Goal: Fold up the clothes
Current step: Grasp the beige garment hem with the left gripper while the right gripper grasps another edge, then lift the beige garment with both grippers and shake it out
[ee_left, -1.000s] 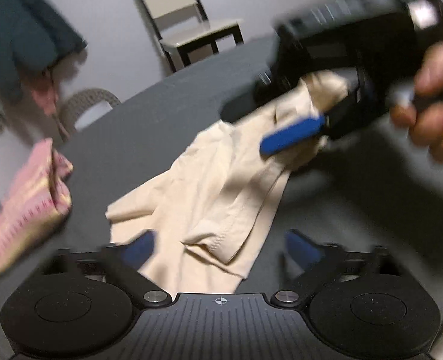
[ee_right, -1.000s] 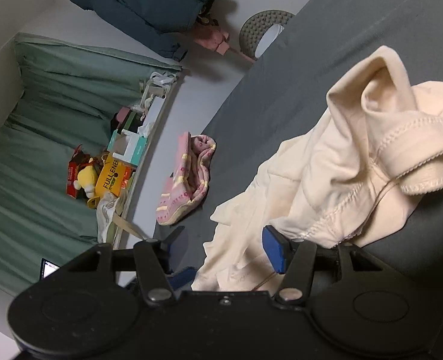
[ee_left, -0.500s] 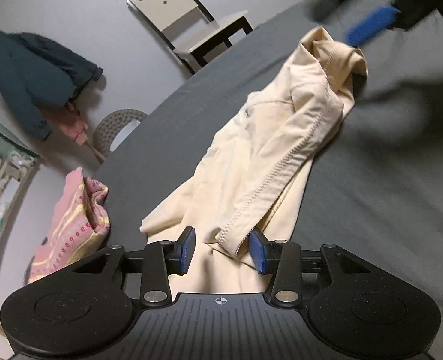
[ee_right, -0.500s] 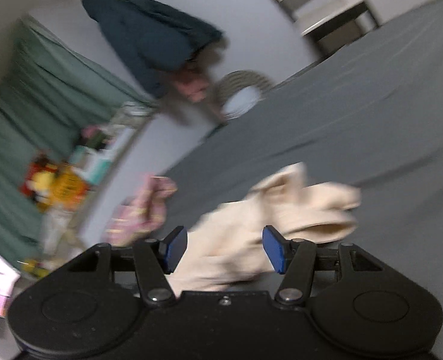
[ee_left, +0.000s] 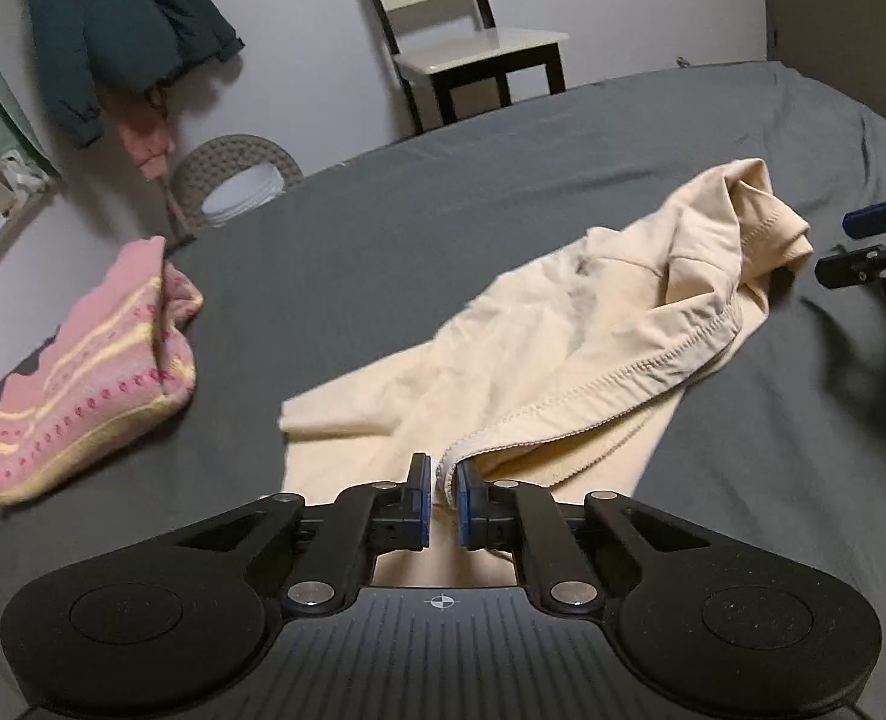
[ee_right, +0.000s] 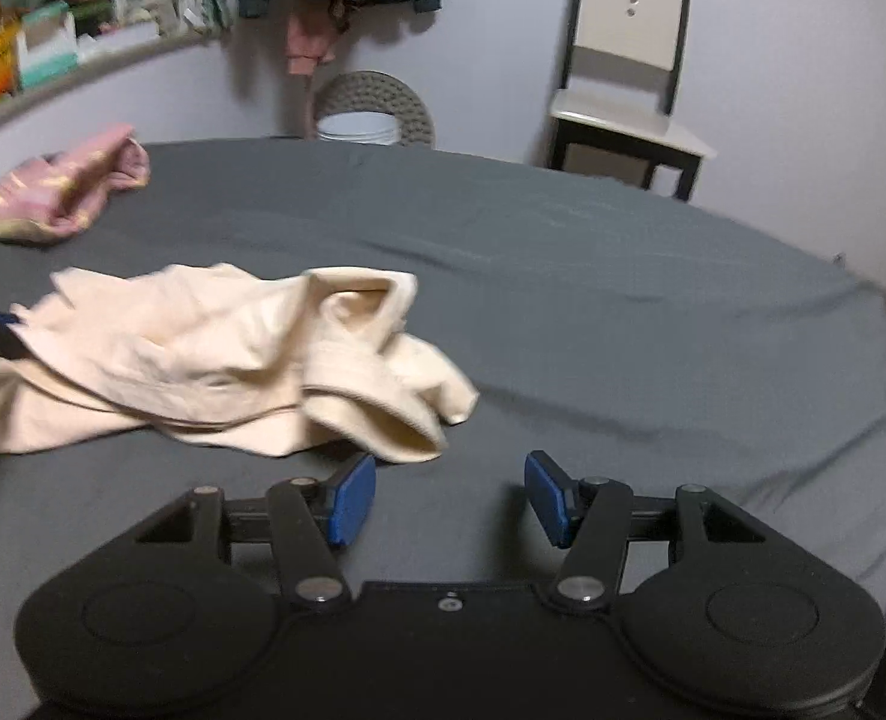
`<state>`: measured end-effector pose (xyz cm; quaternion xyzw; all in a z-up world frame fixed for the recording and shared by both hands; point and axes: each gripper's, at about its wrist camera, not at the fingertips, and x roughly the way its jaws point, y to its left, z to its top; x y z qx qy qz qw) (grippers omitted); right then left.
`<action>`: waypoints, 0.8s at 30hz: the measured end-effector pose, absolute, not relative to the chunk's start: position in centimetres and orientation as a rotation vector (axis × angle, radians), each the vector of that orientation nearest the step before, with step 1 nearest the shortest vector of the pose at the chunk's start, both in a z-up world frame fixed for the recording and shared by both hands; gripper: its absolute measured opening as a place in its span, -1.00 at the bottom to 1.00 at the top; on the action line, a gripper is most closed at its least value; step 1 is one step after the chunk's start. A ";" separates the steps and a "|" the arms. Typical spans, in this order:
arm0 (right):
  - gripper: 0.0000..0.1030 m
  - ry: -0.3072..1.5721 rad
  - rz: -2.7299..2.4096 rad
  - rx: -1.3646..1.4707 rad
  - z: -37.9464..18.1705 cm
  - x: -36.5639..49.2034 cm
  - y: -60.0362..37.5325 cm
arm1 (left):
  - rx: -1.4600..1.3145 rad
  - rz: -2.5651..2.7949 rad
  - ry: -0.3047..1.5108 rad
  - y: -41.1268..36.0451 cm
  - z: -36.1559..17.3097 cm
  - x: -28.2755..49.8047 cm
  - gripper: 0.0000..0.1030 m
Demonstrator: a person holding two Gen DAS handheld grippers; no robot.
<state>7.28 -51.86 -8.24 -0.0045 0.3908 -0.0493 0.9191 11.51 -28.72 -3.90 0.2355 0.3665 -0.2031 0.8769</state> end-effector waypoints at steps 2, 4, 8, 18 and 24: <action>0.01 0.790 -0.103 0.057 -8.1 7.4 -52.7 | 0.481 -0.428 0.773 -28.6 -3.8 11.6 -0.84; -0.05 0.772 -0.097 0.118 -8.2 7.4 -53.4 | 0.477 -0.430 0.773 -28.5 -3.9 11.6 -0.84; -0.19 0.798 -0.082 0.109 -9.3 8.2 -53.4 | 0.455 -0.434 0.784 -28.4 -4.1 11.7 -0.84; -0.96 0.662 -0.254 -0.063 -8.7 9.0 -51.1 | 0.396 -0.379 0.686 -26.9 -2.3 11.5 -0.92; -0.96 0.392 -0.368 -0.262 -2.2 3.6 -47.4 | 0.331 -0.349 0.521 -24.4 2.7 10.5 -0.92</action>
